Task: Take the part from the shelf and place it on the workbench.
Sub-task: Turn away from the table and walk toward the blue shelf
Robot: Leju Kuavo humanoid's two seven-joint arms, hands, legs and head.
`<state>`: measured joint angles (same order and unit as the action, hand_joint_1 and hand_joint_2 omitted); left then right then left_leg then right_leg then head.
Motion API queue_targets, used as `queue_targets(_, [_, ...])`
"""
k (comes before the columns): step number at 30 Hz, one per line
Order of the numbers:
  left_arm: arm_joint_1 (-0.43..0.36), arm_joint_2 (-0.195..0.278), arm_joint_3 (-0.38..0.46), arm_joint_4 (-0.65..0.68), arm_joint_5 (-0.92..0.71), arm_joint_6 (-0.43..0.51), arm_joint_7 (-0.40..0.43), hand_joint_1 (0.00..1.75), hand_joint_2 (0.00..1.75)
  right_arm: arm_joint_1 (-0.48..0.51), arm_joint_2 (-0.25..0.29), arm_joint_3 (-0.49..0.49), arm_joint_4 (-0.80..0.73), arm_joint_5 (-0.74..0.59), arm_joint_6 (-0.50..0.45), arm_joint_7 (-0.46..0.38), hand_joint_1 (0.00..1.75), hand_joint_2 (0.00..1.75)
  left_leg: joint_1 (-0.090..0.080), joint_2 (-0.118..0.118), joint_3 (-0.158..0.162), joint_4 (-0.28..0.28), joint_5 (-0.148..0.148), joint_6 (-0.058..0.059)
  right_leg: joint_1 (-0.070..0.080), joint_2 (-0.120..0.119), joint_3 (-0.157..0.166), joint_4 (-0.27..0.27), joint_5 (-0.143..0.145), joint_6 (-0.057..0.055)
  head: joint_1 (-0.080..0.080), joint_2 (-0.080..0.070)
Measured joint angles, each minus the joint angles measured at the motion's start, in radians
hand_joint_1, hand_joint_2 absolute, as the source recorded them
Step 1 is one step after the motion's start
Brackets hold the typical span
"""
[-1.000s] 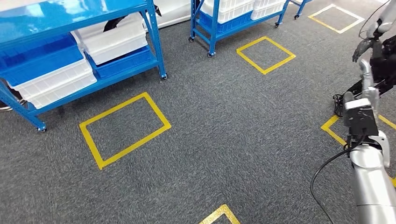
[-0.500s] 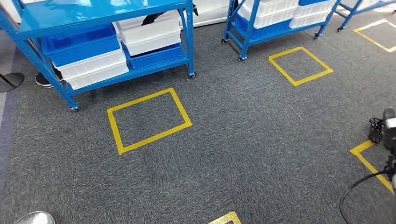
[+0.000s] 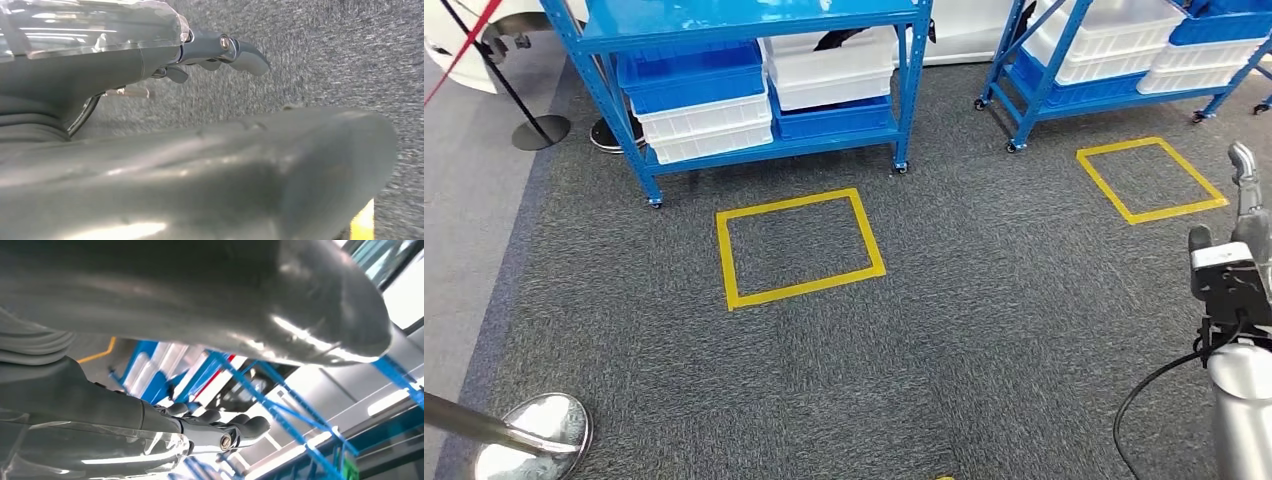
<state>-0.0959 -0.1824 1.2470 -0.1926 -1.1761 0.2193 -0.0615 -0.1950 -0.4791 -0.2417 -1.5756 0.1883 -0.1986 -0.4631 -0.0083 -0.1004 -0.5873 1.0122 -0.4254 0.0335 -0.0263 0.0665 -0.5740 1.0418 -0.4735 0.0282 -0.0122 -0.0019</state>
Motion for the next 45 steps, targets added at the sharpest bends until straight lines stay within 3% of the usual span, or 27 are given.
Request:
queue_targets(1, [-0.002, -0.001, 0.0, 0.0, 0.0, 0.0, -0.006, 0.0, 0.0, -0.023, 0.002, 0.012, 0.016, 0.002, 0.004, 0.001, 0.0, 0.0, 0.001, -0.011, -0.006, 0.001, 0.002, -0.006, 0.001, 0.012, 0.007, -0.019, 0.0, -0.003, 0.0, 0.0])
queue_targets(3, [-0.003, -0.002, 0.0, 0.0, 0.0, -0.001, -0.014, 0.0, 0.0, -0.068, 0.007, 0.041, 0.049, 0.006, 0.01, 0.006, 0.0, 0.0, 0.004, -0.033, -0.015, -0.001, 0.009, -0.02, 0.002, -0.003, 0.006, -0.024, 0.002, -0.012, 0.0, 0.0])
queue_targets(4, [-0.003, -0.002, 0.0, 0.0, 0.0, -0.001, -0.016, 0.0, 0.0, -0.088, 0.01, 0.058, 0.064, 0.007, 0.012, 0.007, 0.0, 0.0, 0.003, -0.027, -0.018, 0.003, 0.006, -0.027, 0.001, -0.014, 0.007, -0.029, 0.005, -0.017, 0.0, 0.0])
queue_targets(6, [-0.004, -0.002, 0.0, 0.0, 0.001, -0.001, -0.017, 0.0, 0.0, -0.119, 0.016, 0.091, 0.092, 0.005, 0.014, 0.005, 0.0, 0.0, 0.001, 0.02, -0.045, 0.057, -0.028, -0.037, -0.002, -0.035, 0.01, -0.037, 0.008, -0.029, 0.0, 0.0])
queue_targets(7, [-0.005, -0.002, 0.0, 0.0, 0.002, -0.002, -0.018, 0.0, 0.0, -0.13, 0.019, 0.105, 0.106, 0.002, 0.013, 0.002, 0.0, 0.0, 0.001, 0.052, -0.073, 0.115, -0.057, -0.04, 0.001, -0.044, 0.011, -0.039, 0.006, -0.032, 0.0, 0.0])
queue_targets(9, [-0.006, -0.002, 0.0, 0.0, 0.004, -0.004, -0.02, 0.0, 0.0, -0.15, 0.028, 0.13, 0.139, -0.005, 0.01, -0.01, 0.0, 0.0, 0.003, 0.084, -0.14, 0.247, -0.1, -0.043, 0.005, -0.06, 0.013, -0.038, -0.004, -0.036, 0.0, 0.0])
queue_targets(11, [-0.002, -0.002, 0.001, 0.0, 0.008, -0.003, -0.021, 0.0, 0.0, -0.174, 0.042, 0.156, 0.177, -0.008, 0.005, -0.023, 0.0, 0.0, 0.004, 0.092, -0.16, 0.279, -0.081, -0.041, 0.007, -0.073, 0.023, -0.037, -0.013, -0.037, 0.0, 0.0])
queue_targets(13, [0.001, -0.001, 0.001, 0.0, 0.011, 0.0, -0.021, 0.0, 0.0, -0.203, 0.057, 0.181, 0.215, -0.008, -0.003, -0.036, 0.0, 0.0, 0.002, 0.095, -0.108, 0.167, -0.013, -0.032, 0.009, -0.082, 0.039, -0.037, -0.024, -0.035, 0.0, 0.0])
queue_targets(15, [0.001, 0.002, 0.002, 0.0, 0.015, 0.007, -0.02, 0.0, 0.0, -0.24, 0.07, 0.205, 0.255, -0.01, -0.013, -0.048, 0.0, 0.0, -0.004, 0.104, -0.046, 0.045, 0.016, -0.019, 0.012, -0.087, 0.051, -0.038, -0.036, -0.028, 0.0, 0.0])
queue_targets(18, [0.002, 0.005, 0.003, 0.0, 0.02, 0.015, -0.017, 0.0, 0.0, -0.284, 0.089, 0.239, 0.311, -0.013, -0.023, -0.058, 0.0, 0.0, -0.009, 0.107, -0.01, -0.006, -0.008, -0.002, 0.01, -0.09, 0.065, -0.03, -0.039, -0.01, 0.0, 0.0])
queue_targets(20, [0.004, 0.007, 0.004, 0.0, 0.022, 0.019, -0.013, 0.0, 0.0, -0.303, 0.099, 0.254, 0.333, -0.013, -0.027, -0.062, 0.0, 0.0, -0.006, 0.101, 0.019, -0.019, -0.018, 0.01, 0.006, -0.086, 0.054, 0.02, -0.025, -0.002, 0.0, 0.0])
queue_targets(22, [0.003, 0.008, 0.006, 0.0, 0.024, 0.022, -0.012, 0.0, 0.0, -0.322, 0.106, 0.264, 0.352, -0.013, -0.03, -0.064, 0.0, 0.0, -0.004, 0.096, 0.051, -0.026, -0.032, 0.017, 0.003, -0.079, -0.016, 0.127, -0.02, 0.003, 0.0, 0.0])
queue_targets(24, [0.002, 0.007, 0.008, 0.0, 0.025, 0.024, -0.012, 0.0, 0.0, -0.332, 0.111, 0.272, 0.371, -0.012, -0.033, -0.064, 0.0, 0.0, -0.003, 0.091, 0.078, -0.028, -0.053, 0.019, 0.002, -0.074, -0.117, 0.233, -0.06, 0.008, 0.0, 0.0])
queue_targets(26, [0.006, 0.006, 0.01, 0.0, 0.025, 0.022, -0.013, 0.0, 0.0, -0.336, 0.114, 0.279, 0.387, -0.01, -0.035, -0.063, 0.0, 0.0, -0.002, 0.083, 0.115, -0.03, -0.084, 0.017, 0.002, -0.074, -0.188, 0.251, -0.129, 0.014, 0.0, 0.0])
queue_targets(27, [0.009, 0.005, 0.01, 0.0, 0.025, 0.021, -0.015, 0.0, 0.0, -0.34, 0.115, 0.282, 0.393, -0.008, -0.036, -0.063, 0.0, 0.0, -0.002, 0.079, 0.138, -0.03, -0.101, 0.015, 0.002, -0.074, -0.205, 0.221, -0.142, 0.016, 0.0, 0.0])
queue_targets(28, [0.011, 0.004, 0.011, 0.0, 0.025, 0.019, -0.016, 0.0, 0.0, -0.346, 0.116, 0.283, 0.4, -0.008, -0.037, -0.063, 0.0, 0.0, -0.001, 0.077, 0.161, -0.03, -0.12, 0.012, 0.002, -0.074, -0.212, 0.17, -0.117, 0.015, 0.0, 0.0])
queue_targets(31, [0.014, 0.003, 0.013, 0.0, 0.025, 0.013, -0.021, 0.0, 0.0, -0.358, 0.116, 0.287, 0.418, -0.008, -0.039, -0.063, 0.0, 0.0, -0.002, 0.071, 0.215, -0.032, -0.175, -0.003, 0.009, -0.075, -0.207, 0.017, 0.131, -0.004, 0.0, 0.0])
queue_targets(32, [0.013, 0.004, 0.014, 0.0, 0.025, 0.011, -0.023, 0.0, 0.0, -0.358, 0.116, 0.288, 0.422, -0.009, -0.04, -0.063, 0.0, 0.0, -0.004, 0.07, 0.227, -0.034, -0.186, -0.01, 0.011, -0.075, -0.205, 0.002, 0.183, -0.014, 0.001, 0.0])
queue_targets(33, [0.011, 0.004, 0.015, 0.0, 0.026, 0.008, -0.024, 0.0, 0.0, -0.358, 0.115, 0.289, 0.422, -0.01, -0.041, -0.062, 0.0, 0.0, -0.004, 0.069, 0.23, -0.028, -0.186, -0.018, 0.013, -0.074, -0.2, 0.003, 0.19, -0.025, 0.001, 0.0])
queue_targets(35, [0.007, 0.005, 0.015, 0.0, 0.027, 0.004, -0.027, 0.0, 0.0, -0.358, 0.116, 0.29, 0.418, -0.01, -0.043, -0.062, 0.0, 0.0, -0.003, 0.074, 0.195, 0.046, -0.145, -0.03, 0.012, -0.072, -0.183, -0.001, 0.17, -0.041, 0.0, 0.0])
queue_targets(37, [0.005, 0.006, 0.016, 0.0, 0.027, 0.0, -0.029, 0.0, 0.0, -0.355, 0.116, 0.29, 0.415, -0.011, -0.045, -0.062, 0.0, 0.0, 0.0, 0.081, 0.103, 0.186, -0.113, -0.039, 0.01, -0.072, -0.154, -0.016, 0.151, -0.053, 0.0, 0.0])
queue_targets(38, [0.004, 0.006, 0.016, 0.0, 0.027, -0.002, -0.029, 0.0, 0.0, -0.351, 0.116, 0.291, 0.414, -0.011, -0.045, -0.061, 0.0, 0.0, 0.001, 0.084, 0.055, 0.244, -0.131, -0.043, 0.011, -0.072, -0.138, -0.021, 0.139, -0.056, 0.0, 0.0])
queue_targets(40, [0.006, 0.006, 0.016, 0.0, 0.025, -0.006, -0.028, 0.0, 0.0, -0.341, 0.116, 0.292, 0.41, -0.012, -0.046, -0.059, 0.0, 0.0, 0.004, 0.086, -0.014, 0.289, -0.224, -0.05, 0.011, -0.071, -0.106, -0.024, 0.114, -0.057, 0.0, 0.0])
queue_targets(41, [0.007, 0.007, 0.016, 0.0, 0.024, -0.007, -0.026, 0.0, 0.0, -0.338, 0.116, 0.293, 0.408, -0.013, -0.046, -0.058, 0.0, 0.0, 0.006, 0.087, -0.034, 0.279, -0.264, -0.053, 0.011, -0.069, -0.09, -0.024, 0.102, -0.057, 0.0, 0.0])
queue_targets(42, [0.007, 0.008, 0.016, 0.0, 0.022, -0.008, -0.024, 0.0, 0.0, -0.337, 0.116, 0.293, 0.405, -0.014, -0.047, -0.057, 0.0, 0.0, 0.008, 0.088, -0.044, 0.252, -0.278, -0.053, 0.011, -0.068, -0.074, -0.024, 0.09, -0.056, 0.0, 0.0])
queue_targets(43, [0.007, 0.009, 0.016, 0.0, 0.021, -0.009, -0.022, 0.0, 0.0, -0.336, 0.116, 0.293, 0.402, -0.015, -0.047, -0.055, 0.0, 0.0, 0.01, 0.089, -0.046, 0.208, -0.258, -0.054, 0.011, -0.067, -0.058, -0.023, 0.078, -0.055, 0.0, 0.0])
queue_targets(45, [0.007, 0.011, 0.016, 0.0, 0.021, -0.01, -0.018, 0.0, 0.0, -0.336, 0.116, 0.293, 0.398, -0.017, -0.046, -0.051, 0.0, 0.0, 0.012, 0.091, -0.047, 0.095, -0.136, -0.051, 0.012, -0.066, -0.035, -0.016, 0.057, -0.049, 0.001, 0.0])
